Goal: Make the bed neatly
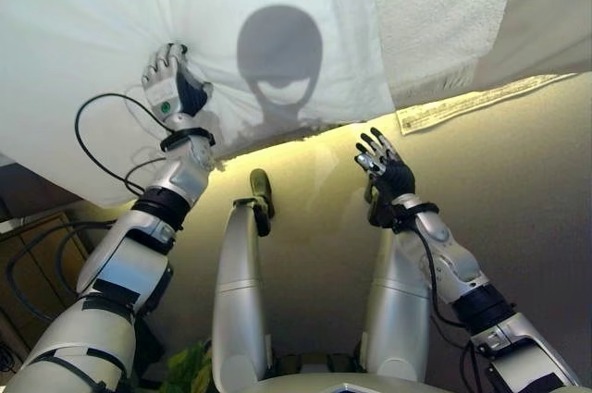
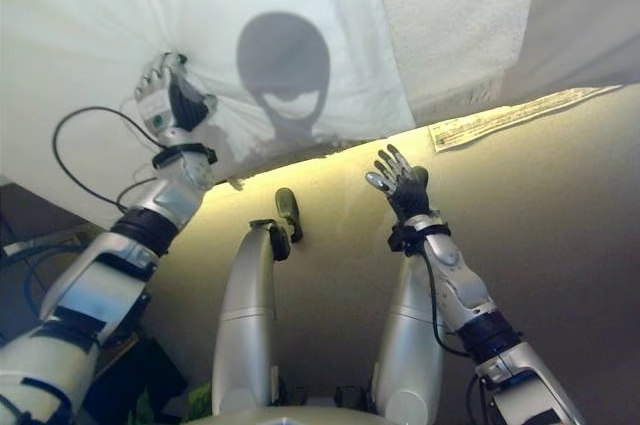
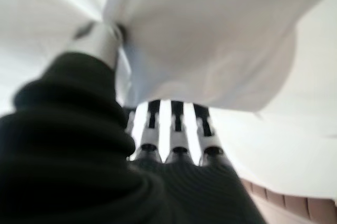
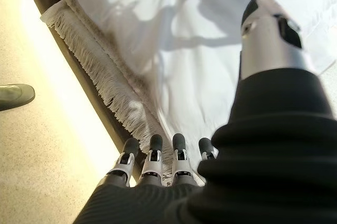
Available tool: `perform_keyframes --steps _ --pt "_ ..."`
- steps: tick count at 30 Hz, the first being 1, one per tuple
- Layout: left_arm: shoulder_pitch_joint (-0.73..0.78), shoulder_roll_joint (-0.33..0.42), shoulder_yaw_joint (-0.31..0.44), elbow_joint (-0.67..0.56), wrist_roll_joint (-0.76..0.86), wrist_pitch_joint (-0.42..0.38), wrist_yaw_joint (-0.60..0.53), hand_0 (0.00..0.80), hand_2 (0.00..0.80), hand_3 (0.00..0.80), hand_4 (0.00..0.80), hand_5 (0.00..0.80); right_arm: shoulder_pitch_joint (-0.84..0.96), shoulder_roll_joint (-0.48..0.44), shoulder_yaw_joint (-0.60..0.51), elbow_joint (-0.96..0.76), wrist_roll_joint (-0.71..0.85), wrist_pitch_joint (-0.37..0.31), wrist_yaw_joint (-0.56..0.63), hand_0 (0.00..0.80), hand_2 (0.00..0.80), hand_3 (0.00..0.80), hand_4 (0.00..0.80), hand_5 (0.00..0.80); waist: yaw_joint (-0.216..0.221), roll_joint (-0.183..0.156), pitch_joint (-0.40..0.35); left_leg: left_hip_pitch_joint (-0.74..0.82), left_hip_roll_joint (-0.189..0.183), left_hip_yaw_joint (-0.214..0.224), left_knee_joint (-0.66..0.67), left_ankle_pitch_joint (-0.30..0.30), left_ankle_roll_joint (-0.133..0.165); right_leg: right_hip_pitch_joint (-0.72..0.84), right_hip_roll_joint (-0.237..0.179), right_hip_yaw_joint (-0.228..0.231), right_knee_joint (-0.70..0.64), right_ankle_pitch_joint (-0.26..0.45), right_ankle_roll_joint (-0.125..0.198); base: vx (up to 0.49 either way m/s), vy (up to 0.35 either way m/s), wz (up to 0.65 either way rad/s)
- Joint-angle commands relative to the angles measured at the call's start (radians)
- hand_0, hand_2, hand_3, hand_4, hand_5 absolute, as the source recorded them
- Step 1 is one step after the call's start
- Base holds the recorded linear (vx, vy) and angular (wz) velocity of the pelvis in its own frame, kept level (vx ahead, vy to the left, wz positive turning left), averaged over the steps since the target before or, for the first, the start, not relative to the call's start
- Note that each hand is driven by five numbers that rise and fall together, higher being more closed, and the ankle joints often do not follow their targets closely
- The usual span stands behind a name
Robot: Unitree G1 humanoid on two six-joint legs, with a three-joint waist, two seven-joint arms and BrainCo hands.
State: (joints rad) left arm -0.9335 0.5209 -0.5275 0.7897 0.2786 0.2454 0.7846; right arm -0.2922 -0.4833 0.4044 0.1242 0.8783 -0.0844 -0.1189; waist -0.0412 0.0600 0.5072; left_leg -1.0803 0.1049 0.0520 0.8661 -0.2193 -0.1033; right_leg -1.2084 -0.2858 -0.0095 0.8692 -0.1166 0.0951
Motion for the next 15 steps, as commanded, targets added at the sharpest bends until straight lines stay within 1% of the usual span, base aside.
perform_keyframes --steps 1,7,11,14,15 --pt "0.03 0.016 0.039 0.065 -0.073 0.044 -0.053 0.8 0.8 0.8 0.8 0.8 0.001 0.022 0.0 -0.095 0.037 -0.05 0.027 0.0 0.0 0.0 0.0 0.0 0.009 -0.039 0.013 -0.049 -0.035 0.06 -0.033 0.079 0.09 0.049 -0.023 -0.029 -0.06 0.137 0.072 0.0 0.0 0.0" --pt "0.033 0.032 0.047 0.046 -0.082 0.045 -0.037 0.8 0.8 0.8 0.8 0.8 0.004 0.022 -0.002 -0.103 0.042 -0.054 0.025 0.0 0.0 0.0 0.0 0.0 0.016 -0.039 0.013 -0.026 -0.032 0.054 -0.058 0.085 0.084 0.07 -0.025 -0.038 -0.076 0.139 0.073 0.0 0.0 0.0" --pt "0.049 0.033 0.051 0.042 -0.082 0.029 -0.044 0.8 0.8 0.8 0.8 0.8 0.024 0.026 0.0 -0.107 0.047 -0.054 0.037 0.0 0.0 0.0 0.0 0.0 0.018 -0.043 0.013 0.028 -0.029 0.051 -0.092 0.091 0.078 0.12 -0.018 -0.042 -0.099 0.139 0.07 0.004 -0.008 0.0" --pt "0.096 0.039 0.068 0.048 -0.07 -0.011 -0.057 0.8 0.8 0.8 0.8 0.8 0.06 0.028 0.002 -0.108 0.063 -0.066 0.057 0.0 0.0 0.0 0.0 0.0 0.023 -0.047 0.013 0.112 -0.026 0.061 -0.129 0.096 0.073 0.197 -0.025 -0.056 -0.121 0.14 0.07 0.039 -0.037 0.01" --pt "0.121 0.041 0.078 0.05 -0.082 -0.035 -0.056 0.8 0.8 0.8 0.8 0.8 0.077 0.031 0.002 -0.105 0.067 -0.071 0.067 0.0 0.0 0.0 0.0 0.0 0.025 -0.046 0.013 0.15 -0.027 0.065 -0.15 0.099 0.072 0.232 -0.028 -0.063 -0.134 0.141 0.07 0.09 -0.03 0.03"
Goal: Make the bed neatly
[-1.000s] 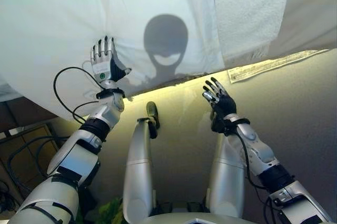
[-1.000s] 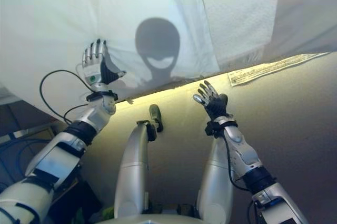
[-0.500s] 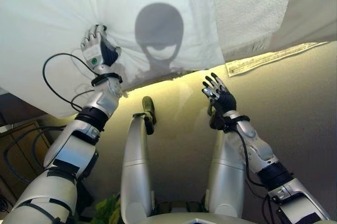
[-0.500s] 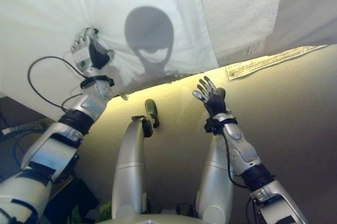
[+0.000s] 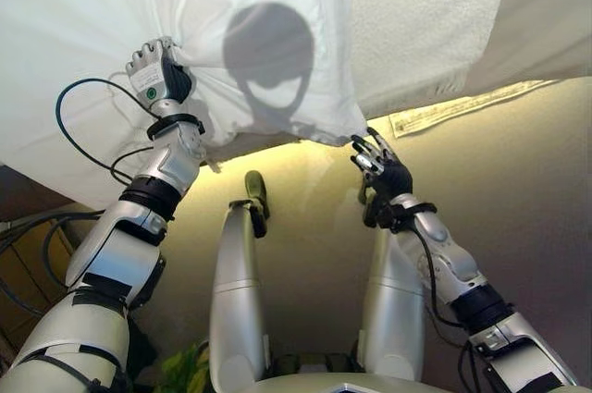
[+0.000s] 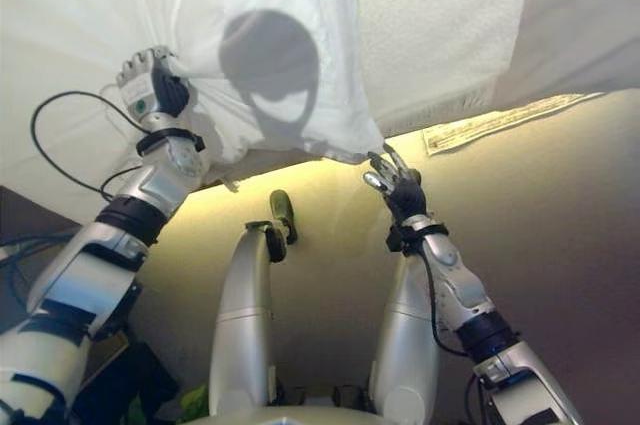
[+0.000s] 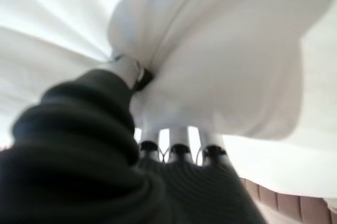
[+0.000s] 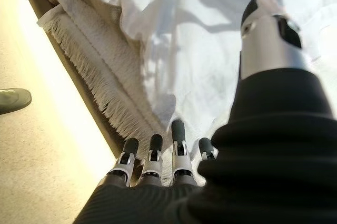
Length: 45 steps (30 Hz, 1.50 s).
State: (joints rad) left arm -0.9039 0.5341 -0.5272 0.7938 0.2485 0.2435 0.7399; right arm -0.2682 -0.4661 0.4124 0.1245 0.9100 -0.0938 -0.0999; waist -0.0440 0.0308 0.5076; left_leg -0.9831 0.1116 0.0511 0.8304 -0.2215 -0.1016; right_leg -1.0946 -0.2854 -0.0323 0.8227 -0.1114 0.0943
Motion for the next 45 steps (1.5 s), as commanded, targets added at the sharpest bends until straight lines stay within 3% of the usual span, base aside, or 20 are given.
perform_keyframes --steps 1,9,12,13,17,20,23,25,33,38,39,42,45 --pt "0.123 0.027 0.096 0.048 -0.077 -0.06 -0.017 0.8 0.8 0.8 0.8 0.8 0.076 0.018 -0.003 -0.103 0.036 -0.067 0.056 0.0 0.0 0.0 0.0 0.0 0.033 -0.015 0.012 0.102 -0.037 0.071 -0.142 0.106 0.07 0.164 -0.033 -0.049 -0.107 0.137 0.071 0.101 -0.032 0.03" --pt "0.282 0.079 0.174 0.101 0.061 -0.105 -0.088 0.8 0.8 0.8 0.8 0.8 0.169 0.031 -0.015 -0.081 0.031 -0.085 0.114 0.0 0.0 0.0 0.0 0.0 0.06 -0.01 -0.006 0.367 -0.073 0.061 -0.309 0.144 0.076 0.393 -0.047 -0.088 -0.215 0.186 0.086 0.081 -0.025 0.13" --pt "0.31 0.153 0.177 0.149 0.107 -0.114 -0.121 0.8 0.8 0.8 0.8 0.8 0.182 0.017 -0.028 -0.083 0.031 -0.068 0.119 0.0 0.0 0.0 0.0 0.0 0.06 -0.003 -0.049 0.442 -0.088 0.054 -0.383 0.16 0.077 0.453 -0.052 -0.103 -0.277 0.203 0.094 0.048 0.027 0.11" --pt "0.313 0.174 0.179 0.159 0.105 -0.119 -0.127 0.8 0.8 0.8 0.8 0.8 0.182 0.009 -0.033 -0.083 0.032 -0.066 0.125 0.0 0.0 0.0 0.0 0.0 0.057 -0.001 -0.056 0.446 -0.093 0.06 -0.407 0.194 0.085 0.459 -0.058 -0.115 -0.309 0.235 0.08 -0.052 0.071 0.06" --pt "0.345 0.261 0.213 0.162 0.079 -0.146 -0.167 0.8 0.8 0.8 0.8 0.8 0.2 -0.024 -0.058 -0.087 0.029 -0.054 0.148 0.0 0.0 0.0 0.0 0.0 0.055 0.022 -0.084 0.485 -0.113 0.052 -0.444 0.2 0.083 0.495 -0.06 -0.117 -0.36 0.241 0.083 -0.018 0.079 0.08" --pt "0.359 0.279 0.223 0.154 0.052 -0.164 -0.188 0.8 0.8 0.8 0.8 0.8 0.203 -0.03 -0.061 -0.076 0.028 -0.058 0.152 0.0 0.0 0.0 0.0 0.0 0.058 0.037 -0.092 0.485 -0.122 0.047 -0.451 0.203 0.08 0.493 -0.066 -0.109 -0.358 0.235 0.085 -0.031 0.061 0.05" --pt "0.354 0.257 0.205 0.13 0.039 -0.168 -0.208 0.8 0.8 0.8 0.8 0.8 0.192 -0.027 -0.049 -0.064 0.026 -0.07 0.138 0.0 0.0 0.0 0.0 0.0 0.067 0.047 -0.089 0.471 -0.127 0.038 -0.452 0.209 0.076 0.485 -0.067 -0.108 -0.356 0.219 0.087 -0.047 0.01 0.07" --pt "0.348 0.232 0.186 0.117 0.031 -0.164 -0.206 0.8 0.8 0.8 0.8 0.8 0.183 -0.017 -0.036 -0.059 0.025 -0.086 0.126 0.0 0.0 0.0 0.0 0.0 0.075 0.047 -0.081 0.471 -0.124 0.027 -0.442 0.183 0.07 0.488 -0.062 -0.103 -0.342 0.183 0.101 -0.008 -0.056 0.07" --pt "0.339 0.098 0.159 0.149 -0.055 -0.196 -0.197 0.8 0.8 0.8 0.8 0.8 0.166 0.03 0.005 -0.052 0.029 -0.141 0.086 0.0 0.0 0.0 0.0 0.0 0.094 0.013 -0.048 0.449 -0.108 0.022 -0.417 0.174 0.067 0.495 -0.067 -0.132 -0.35 0.183 0.106 -0.032 -0.084 0.07" --pt "0.361 -0.028 0.115 0.189 -0.091 -0.216 -0.232 0.8 0.8 0.8 0.8 0.8 0.147 0.076 0.019 -0.073 0.012 -0.118 0.053 0.0 0.0 0.0 0.0 0.0 0.102 -0.011 -0.035 0.446 -0.101 0.02 -0.419 0.174 0.069 0.497 -0.066 -0.142 -0.352 0.189 0.109 0.0 -0.064 0.02" --pt "0.372 -0.053 0.105 0.195 -0.08 -0.215 -0.226 0.0 0.0 0.0 0.0 0.0 0.146 0.081 0.021 -0.082 0.013 -0.113 0.047 0.0 0.0 0.0 0.0 0.0 0.104 -0.016 -0.034 0.446 -0.101 0.02 -0.421 0.176 0.071 0.5 -0.065 -0.145 -0.356 0.19 0.109 0.004 -0.073 0.05" --pt "0.407 -0.122 0.075 0.222 -0.072 -0.223 -0.218 0.0 0.0 0.0 0.0 0.0 0.136 0.096 0.026 -0.1 0.001 -0.101 0.035 0.0 0.0 0.0 0.0 0.0 0.111 -0.031 -0.031 0.449 -0.098 0.018 -0.43 0.179 0.074 0.511 -0.062 -0.154 -0.372 0.193 0.11 0.012 -0.046 0.0" --pt "0.41 -0.125 0.097 0.257 -0.1 -0.235 -0.194 0.0 0.0 0.0 0.0 0.0 0.12 0.102 0.025 -0.079 0.001 -0.097 0.032 0.0 0.0 0.0 0.0 0.0 0.11 -0.038 -0.03 0.459 -0.094 0.023 -0.434 0.176 0.072 0.523 -0.063 -0.161 -0.381 0.195 0.11 0.011 -0.001 -0.01"
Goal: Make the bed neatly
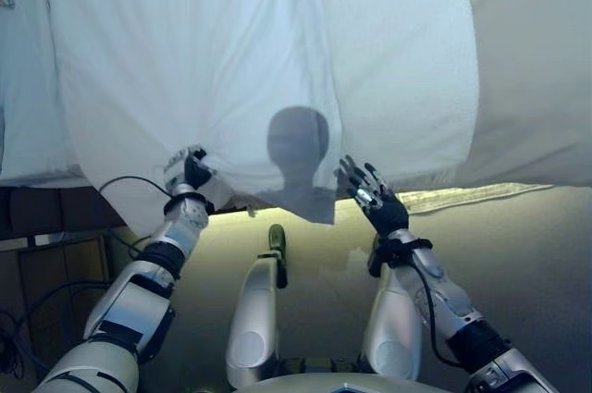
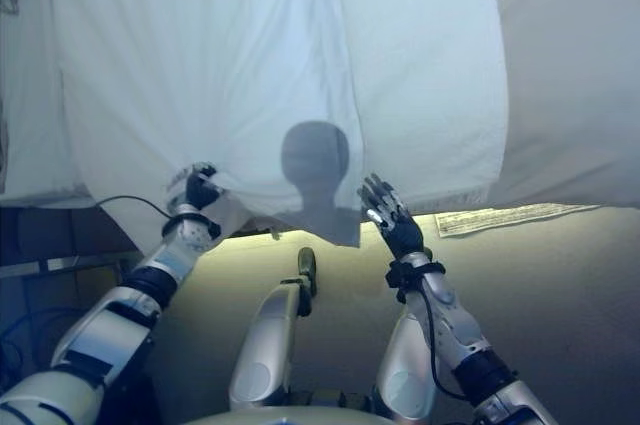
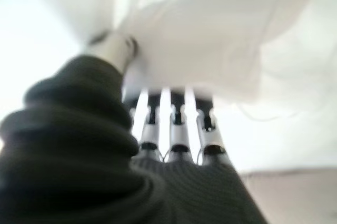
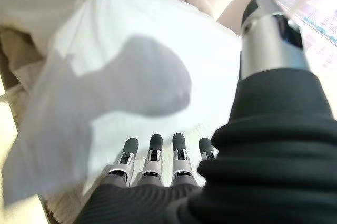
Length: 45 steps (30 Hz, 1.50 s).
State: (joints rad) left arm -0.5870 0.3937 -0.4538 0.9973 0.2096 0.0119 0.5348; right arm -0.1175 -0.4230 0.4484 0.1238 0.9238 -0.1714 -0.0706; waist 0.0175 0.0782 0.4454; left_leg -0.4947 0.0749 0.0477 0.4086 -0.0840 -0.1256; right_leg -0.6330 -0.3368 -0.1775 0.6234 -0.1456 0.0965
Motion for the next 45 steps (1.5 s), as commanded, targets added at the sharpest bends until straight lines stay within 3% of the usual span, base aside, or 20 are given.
perform_keyframes --steps 1,5,10,14,19,25,28,34,39,45 --pt "0.09 0.026 0.038 0.062 -0.098 -0.011 0.022 0.0 0.0 0.0 0.0 0.0 -0.033 0.06 -0.011 -0.064 -0.011 -0.018 0.01 0.0 0.0 0.0 0.0 0.0 0.047 -0.085 0.034 -0.026 -0.055 0.028 -0.01 0.036 0.097 0.064 -0.011 -0.015 -0.18 0.227 0.106 0.039 0.0 -0.05" --pt "0.065 0.088 0.098 0.06 -0.241 -0.086 -0.013 0.0 0.0 0.0 0.0 0.0 -0.028 0.055 -0.009 -0.07 -0.01 0.002 0.012 0.0 0.0 0.0 0.0 0.0 0.043 -0.076 0.039 -0.027 -0.052 0.033 -0.002 0.033 0.099 0.058 -0.013 -0.012 -0.161 0.222 0.099 0.009 0.001 -0.01" --pt "0.075 0.094 0.11 0.003 -0.26 -0.109 -0.045 0.0 0.0 0.0 0.0 0.0 -0.03 0.061 -0.014 -0.094 -0.035 0.035 -0.003 0.0 0.0 0.0 0.0 0.0 0.047 -0.054 0.042 -0.043 -0.06 0.028 0.0 0.04 0.105 0.043 -0.012 -0.012 -0.155 0.219 0.095 -0.004 0.051 -0.01" --pt "0.101 0.067 0.095 -0.016 -0.276 -0.136 0.036 0.0 0.0 0.0 0.0 0.0 -0.048 0.055 -0.012 -0.094 -0.04 0.04 -0.027 0.0 0.0 0.0 0.0 0.0 0.047 -0.05 0.049 -0.05 -0.06 0.025 -0.017 0.057 0.109 0.035 -0.003 -0.011 -0.157 0.214 0.093 -0.014 0.059 -0.01" --pt "0.104 0.072 0.144 -0.085 -0.273 -0.223 0.134 0.0 0.0 0.0 0.0 0.0 -0.043 0.038 -0.011 -0.09 -0.03 0.015 -0.025 0.0 0.0 0.0 0.0 0.0 0.054 -0.059 0.06 -0.046 -0.057 0.025 -0.026 0.058 0.105 0.038 -0.002 -0.013 -0.167 0.216 0.093 0.0 0.0 0.0" --pt "0.112 0.073 0.194 -0.194 -0.228 -0.271 0.198 0.0 0.0 0.0 0.0 0.0 -0.02 0.04 -0.02 -0.086 -0.037 0.001 0.0 0.0 0.0 0.0 0.0 0.0 0.063 -0.059 0.053 -0.028 -0.057 0.026 -0.041 0.06 0.103 0.062 -0.008 -0.024 -0.195 0.224 0.095 0.026 0.014 0.0" --pt "0.097 0.067 0.199 -0.23 -0.138 -0.238 0.254 0.0 0.0 0.0 0.0 0.0 -0.023 0.042 -0.021 -0.077 -0.048 -0.001 0.002 0.0 0.0 0.0 0.0 0.0 0.067 -0.058 0.048 -0.034 -0.061 0.027 -0.03 0.057 0.102 0.064 -0.015 -0.028 -0.2 0.231 0.096 0.035 0.045 -0.02" --pt "-0.003 0.115 0.15 -0.188 0.024 -0.096 0.348 0.0 0.0 0.0 0.0 0.0 -0.097 0.041 -0.006 -0.041 -0.051 0.001 -0.038 0.0 0.0 0.0 0.0 0.0 0.059 -0.052 0.074 -0.13 -0.072 0.023 0.023 0.059 0.109 -0.041 -0.006 0.001 -0.128 0.237 0.091 -0.014 0.092 0.01" --pt "-0.067 0.164 0.101 -0.172 0.01 -0.036 0.397 0.0 0.0 0.0 0.0 0.0 -0.119 0.024 0.009 -0.055 -0.047 0.0 -0.094 0.0 0.0 0.0 0.0 0.0 0.051 -0.066 0.075 -0.257 -0.076 0.014 0.035 0.078 0.117 -0.171 0.03 0.024 -0.115 0.253 0.094 -0.073 0.048 -0.04" --pt "-0.15 0.172 0.031 -0.112 -0.028 -0.019 0.417 0.0 0.0 0.0 0.0 0.0 -0.169 -0.013 0.026 -0.049 -0.061 -0.029 -0.118 0.0 0.0 0.0 0.0 0.0 0.031 -0.076 0.075 -0.424 -0.069 0.004 0.09 0.096 0.112 -0.327 0.038 0.045 -0.082 0.262 0.093 -0.084 0.088 -0.05"
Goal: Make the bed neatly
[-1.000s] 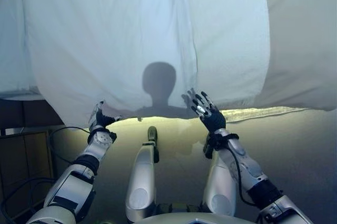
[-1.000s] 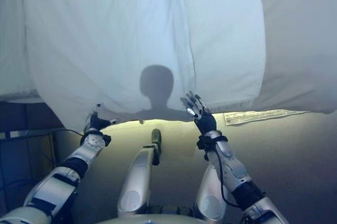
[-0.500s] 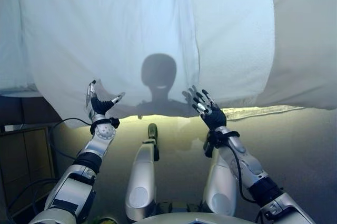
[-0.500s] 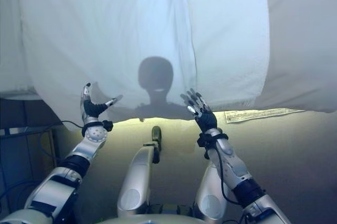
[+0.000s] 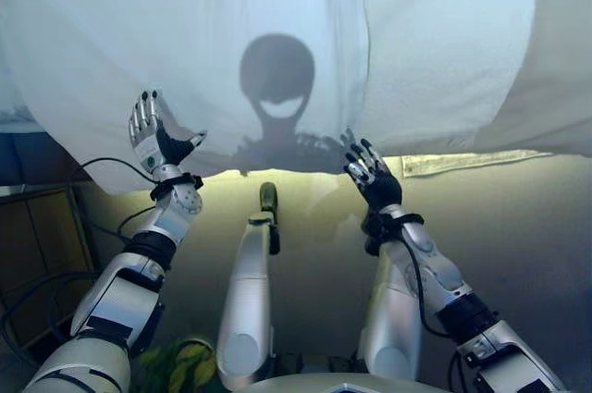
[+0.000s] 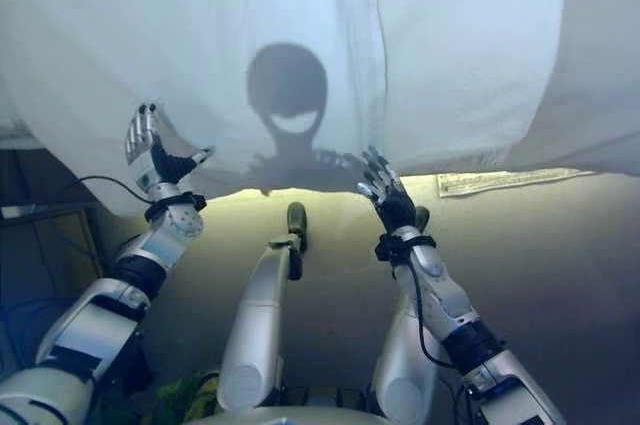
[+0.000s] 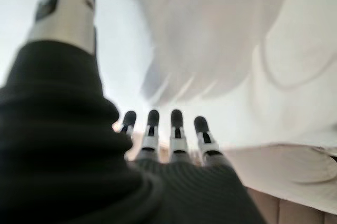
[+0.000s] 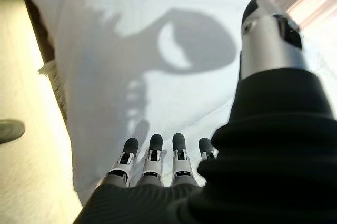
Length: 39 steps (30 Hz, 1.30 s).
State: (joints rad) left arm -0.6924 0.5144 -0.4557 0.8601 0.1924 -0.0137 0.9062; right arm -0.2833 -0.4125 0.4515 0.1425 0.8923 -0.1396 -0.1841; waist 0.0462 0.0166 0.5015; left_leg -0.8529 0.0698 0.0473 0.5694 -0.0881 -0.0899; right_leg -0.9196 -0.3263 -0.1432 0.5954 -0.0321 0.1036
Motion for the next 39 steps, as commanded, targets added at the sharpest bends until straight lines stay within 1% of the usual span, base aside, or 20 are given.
perform_keyframes --steps 1,4,7,11,17,20,22,24,31,39 --pt "-0.05 0.047 0.029 0.03 -0.014 0.009 0.043 0.0 0.0 0.0 0.0 0.0 -0.009 -0.024 0.024 -0.066 -0.033 -0.061 -0.007 0.0 0.0 0.0 0.0 0.0 0.001 -0.015 0.019 -0.081 -0.063 0.003 -0.064 0.101 0.075 -0.056 0.029 0.015 -0.047 0.149 0.086 -0.057 0.095 -0.07" --pt "-0.069 0.024 0.004 0.055 -0.034 0.026 0.015 0.0 0.0 0.0 0.0 0.0 -0.042 -0.026 0.033 -0.058 -0.046 -0.058 -0.023 0.0 0.0 0.0 0.0 0.0 -0.004 -0.017 0.019 -0.144 -0.061 -0.003 -0.028 0.108 0.067 -0.113 0.031 0.029 -0.022 0.154 0.087 -0.042 0.088 -0.09" --pt "-0.081 -0.005 -0.012 0.087 -0.061 0.021 -0.015 0.0 0.0 0.0 0.0 0.0 -0.069 -0.025 0.038 -0.053 -0.046 -0.063 -0.034 0.0 0.0 0.0 0.0 0.0 -0.006 -0.021 0.019 -0.182 -0.056 -0.006 -0.013 0.115 0.057 -0.144 0.028 0.033 -0.014 0.157 0.09 -0.053 0.039 -0.04" --pt "-0.06 -0.047 -0.015 0.117 -0.097 0.03 -0.055 0.0 0.0 0.0 0.0 0.0 -0.092 -0.012 0.032 -0.057 -0.054 -0.053 -0.031 0.0 0.0 0.0 0.0 0.0 -0.006 -0.025 0.019 -0.208 -0.049 -0.017 -0.011 0.118 0.047 -0.169 0.031 0.036 -0.014 0.159 0.095 -0.045 0.003 -0.05" --pt "-0.018 -0.108 -0.012 0.179 -0.176 0.03 -0.083 0.0 0.0 0.0 0.0 0.0 -0.106 0.014 0.035 -0.058 -0.072 -0.067 -0.034 0.0 0.0 0.0 0.0 0.0 0.002 -0.032 0.019 -0.208 -0.046 -0.028 -0.016 0.11 0.042 -0.166 0.021 0.02 -0.025 0.159 0.099 -0.025 -0.026 -0.02" --pt "0.026 -0.128 -0.022 0.214 -0.207 0.041 -0.109 0.0 0.0 0.0 0.0 0.0 -0.105 0.028 0.037 -0.07 -0.083 -0.076 -0.039 0.0 0.0 0.0 0.0 0.0 0.01 -0.037 0.019 -0.191 -0.048 -0.035 -0.039 0.113 0.043 -0.145 0.017 0.002 -0.053 0.164 0.105 -0.017 -0.076 -0.01" --pt "0.053 -0.134 -0.023 0.237 -0.224 0.033 -0.12 0.0 0.0 0.0 0.0 0.0 -0.102 0.028 0.042 -0.08 -0.085 -0.084 -0.045 0.0 0.0 0.0 0.0 0.0 0.014 -0.04 0.019 -0.182 -0.047 -0.039 -0.051 0.116 0.043 -0.134 0.015 -0.007 -0.064 0.166 0.106 -0.014 -0.054 0.01" --pt "0.094 -0.137 -0.014 0.264 -0.229 0.007 -0.135 0.0 0.0 0.0 0.0 0.0 -0.092 0.026 0.043 -0.084 -0.086 -0.093 -0.044 0.0 0.0 0.0 0.0 0.0 0.019 -0.041 0.019 -0.171 -0.045 -0.042 -0.064 0.117 0.044 -0.125 0.014 -0.014 -0.072 0.167 0.107 -0.008 -0.041 0.01" --pt "0.208 -0.129 0.025 0.298 -0.271 -0.028 -0.194 0.0 0.0 0.0 0.0 0.0 -0.048 0.015 0.031 -0.12 -0.086 -0.113 -0.029 0.0 0.0 0.0 0.0 0.0 0.037 -0.042 0.019 -0.139 -0.036 -0.048 -0.093 0.115 0.049 -0.098 0.002 -0.04 -0.08 0.166 0.11 -0.014 -0.052 0.01" --pt "0.344 -0.122 0.083 0.32 -0.279 -0.036 -0.255 0.0 0.0 0.0 0.0 0.0 0.025 0.008 0.011 -0.15 -0.081 -0.155 -0.007 0.0 0.0 0.0 0.0 0.0 0.062 -0.042 0.019 -0.043 -0.034 -0.038 -0.12 0.1 0.056 -0.001 -0.024 -0.09 -0.092 0.163 0.113 0.01 -0.066 0.07"
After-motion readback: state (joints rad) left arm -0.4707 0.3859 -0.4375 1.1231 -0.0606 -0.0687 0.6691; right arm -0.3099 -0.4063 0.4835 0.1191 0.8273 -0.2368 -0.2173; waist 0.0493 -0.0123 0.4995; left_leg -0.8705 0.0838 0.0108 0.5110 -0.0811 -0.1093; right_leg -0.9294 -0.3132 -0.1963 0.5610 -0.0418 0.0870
